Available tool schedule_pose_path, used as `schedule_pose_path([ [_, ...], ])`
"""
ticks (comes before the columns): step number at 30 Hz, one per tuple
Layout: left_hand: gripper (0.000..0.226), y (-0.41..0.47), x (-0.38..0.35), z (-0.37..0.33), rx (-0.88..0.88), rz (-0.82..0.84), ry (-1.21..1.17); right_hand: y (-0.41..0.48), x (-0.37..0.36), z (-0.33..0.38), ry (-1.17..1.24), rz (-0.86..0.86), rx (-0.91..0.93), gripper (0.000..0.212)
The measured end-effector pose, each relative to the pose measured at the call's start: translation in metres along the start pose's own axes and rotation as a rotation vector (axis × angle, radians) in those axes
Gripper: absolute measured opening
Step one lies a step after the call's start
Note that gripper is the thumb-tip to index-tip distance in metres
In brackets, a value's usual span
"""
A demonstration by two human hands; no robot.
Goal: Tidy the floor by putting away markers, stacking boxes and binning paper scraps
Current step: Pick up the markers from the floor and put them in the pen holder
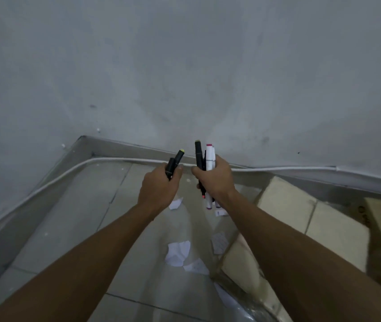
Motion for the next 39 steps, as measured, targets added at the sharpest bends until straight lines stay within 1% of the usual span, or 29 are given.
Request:
schedule_pose_path([
  [2,0.04,0.002,0.023,-0.032,0.006,0.003,-0.022,-0.006,0.011,0.035,-0.017,-0.024,-0.004,0.022],
  [5,0.041,0.002,0.057,-0.083,-0.029,-0.004,-0.077,-0.013,0.026,0.089,-0.041,-0.059,0.023,0.024],
  [7,0.041,0.003,0.083,-0.122,-0.06,0.002,-0.119,-0.018,0.04,0.134,-0.051,-0.102,0.027,0.026],
  [13,0.038,0.004,0.169,-0.25,-0.112,0.029,-0.143,-0.041,0.086,0.28,-0.049,-0.196,0.085,0.027],
  [20,0.037,-0.003,0.281,-0.398,-0.084,0.076,-0.215,-0.083,0.146,0.459,-0.003,-0.271,0.09,0.027],
  [25,0.035,-0.028,0.336,-0.48,-0.054,0.135,-0.252,-0.124,0.179,0.551,0.019,-0.307,0.132,0.028],
  [28,0.032,-0.045,0.361,-0.514,-0.088,0.196,-0.243,-0.155,0.199,0.592,0.046,-0.357,0.142,0.038],
  [31,0.03,-0.066,0.38,-0.544,-0.115,0.245,-0.238,-0.185,0.216,0.618,0.037,-0.381,0.143,0.043],
  [32,0.031,-0.076,0.386,-0.557,-0.127,0.265,-0.243,-0.199,0.225,0.624,0.037,-0.402,0.134,0.041],
  [34,0.034,-0.091,0.391,-0.575,-0.134,0.281,-0.272,-0.218,0.238,0.63,0.032,-0.437,0.124,0.027],
  [35,0.034,-0.099,0.392,-0.585,-0.144,0.292,-0.279,-0.229,0.247,0.631,0.033,-0.458,0.125,0.024],
  [38,0.033,-0.124,0.389,-0.615,-0.177,0.34,-0.315,-0.259,0.276,0.634,0.022,-0.526,0.123,0.018],
  [39,0.034,-0.133,0.386,-0.626,-0.199,0.361,-0.317,-0.27,0.288,0.633,0.013,-0.561,0.124,0.02],
])
Point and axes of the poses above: each hand's wrist, its own y-axis towards the middle knuckle, its own x-axis out of the back of the hand, z = x × y, the point moved 3 cm from there along y, towards the middle knuckle, and after that the axes turned 6 degrees about y, right-handed, at the moved point
